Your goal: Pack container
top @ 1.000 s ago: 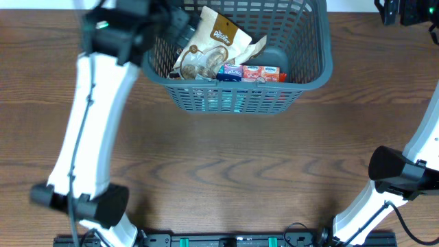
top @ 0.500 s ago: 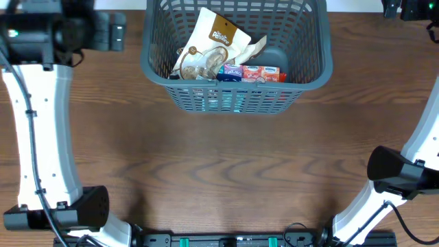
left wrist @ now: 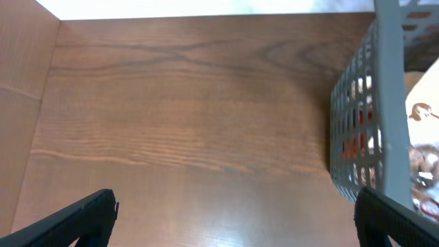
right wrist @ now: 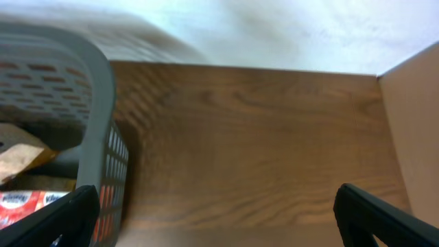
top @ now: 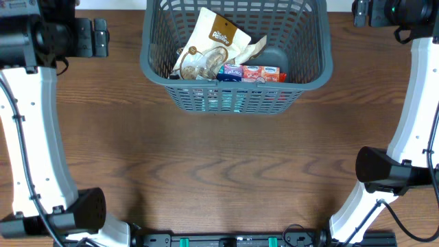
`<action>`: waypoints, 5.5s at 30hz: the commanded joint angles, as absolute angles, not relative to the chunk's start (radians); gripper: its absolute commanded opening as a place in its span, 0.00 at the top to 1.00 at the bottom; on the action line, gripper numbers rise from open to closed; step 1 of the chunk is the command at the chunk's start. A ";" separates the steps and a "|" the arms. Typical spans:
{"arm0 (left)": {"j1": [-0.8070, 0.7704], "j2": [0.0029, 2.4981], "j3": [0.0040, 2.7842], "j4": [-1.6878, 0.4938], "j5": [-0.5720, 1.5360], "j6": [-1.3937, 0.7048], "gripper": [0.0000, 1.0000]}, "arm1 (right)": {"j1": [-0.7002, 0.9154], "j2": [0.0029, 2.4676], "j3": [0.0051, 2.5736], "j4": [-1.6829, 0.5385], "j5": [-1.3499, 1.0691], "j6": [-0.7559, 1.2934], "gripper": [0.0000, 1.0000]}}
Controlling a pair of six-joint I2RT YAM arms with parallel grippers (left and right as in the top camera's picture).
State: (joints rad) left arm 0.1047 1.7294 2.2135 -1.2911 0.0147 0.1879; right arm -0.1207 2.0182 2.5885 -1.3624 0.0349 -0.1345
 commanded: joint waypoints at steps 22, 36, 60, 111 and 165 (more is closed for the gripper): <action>0.105 1.232 1.380 -1.093 0.056 0.200 0.01 | -0.054 1.868 2.587 -1.682 0.026 -0.028 0.01; 0.105 1.237 1.379 -1.094 0.056 0.200 0.01 | 0.060 1.653 2.379 -1.698 0.018 0.030 0.01; 0.105 1.237 1.379 -1.094 0.056 0.200 0.01 | 0.071 1.567 2.121 -1.635 -0.046 0.096 0.01; 0.105 1.237 1.379 -1.094 0.056 0.200 0.01 | 0.052 0.510 0.185 -0.027 0.170 0.089 0.01; 0.105 1.237 1.379 -1.094 0.056 0.200 0.01 | 0.040 0.005 0.006 -0.065 0.103 0.023 0.01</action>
State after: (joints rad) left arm 0.1047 1.2362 1.3781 -1.0939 0.0494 0.1883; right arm 0.0433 0.0147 0.0078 -0.0589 0.1120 0.0559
